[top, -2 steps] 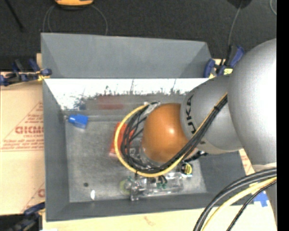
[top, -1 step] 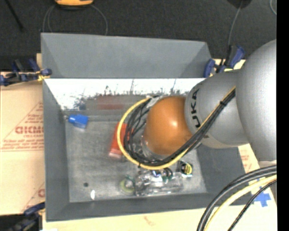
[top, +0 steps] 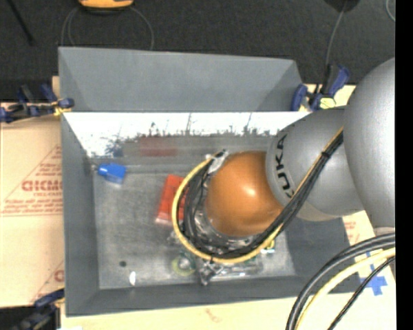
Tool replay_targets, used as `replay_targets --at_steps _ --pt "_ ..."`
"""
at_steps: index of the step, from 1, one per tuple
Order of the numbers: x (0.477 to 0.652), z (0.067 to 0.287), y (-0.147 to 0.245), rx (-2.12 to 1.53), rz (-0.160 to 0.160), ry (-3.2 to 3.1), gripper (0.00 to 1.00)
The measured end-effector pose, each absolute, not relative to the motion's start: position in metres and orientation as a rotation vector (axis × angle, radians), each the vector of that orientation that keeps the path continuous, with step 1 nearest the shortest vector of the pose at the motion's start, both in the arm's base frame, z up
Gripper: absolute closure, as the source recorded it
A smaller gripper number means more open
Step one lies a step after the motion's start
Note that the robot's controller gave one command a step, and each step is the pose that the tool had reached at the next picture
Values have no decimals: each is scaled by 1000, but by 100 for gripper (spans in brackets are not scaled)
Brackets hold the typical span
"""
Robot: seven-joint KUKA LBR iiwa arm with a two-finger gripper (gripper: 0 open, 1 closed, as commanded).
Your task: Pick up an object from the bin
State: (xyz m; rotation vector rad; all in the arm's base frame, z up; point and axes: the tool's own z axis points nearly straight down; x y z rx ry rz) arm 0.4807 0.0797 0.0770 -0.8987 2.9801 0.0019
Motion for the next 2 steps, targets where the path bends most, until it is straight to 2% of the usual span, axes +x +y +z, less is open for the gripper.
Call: replay_targets --at_steps 1,2 --pt "479 76 79 -895 2 2991 100" --pt "494 253 86 -1226 -4 2881 100"
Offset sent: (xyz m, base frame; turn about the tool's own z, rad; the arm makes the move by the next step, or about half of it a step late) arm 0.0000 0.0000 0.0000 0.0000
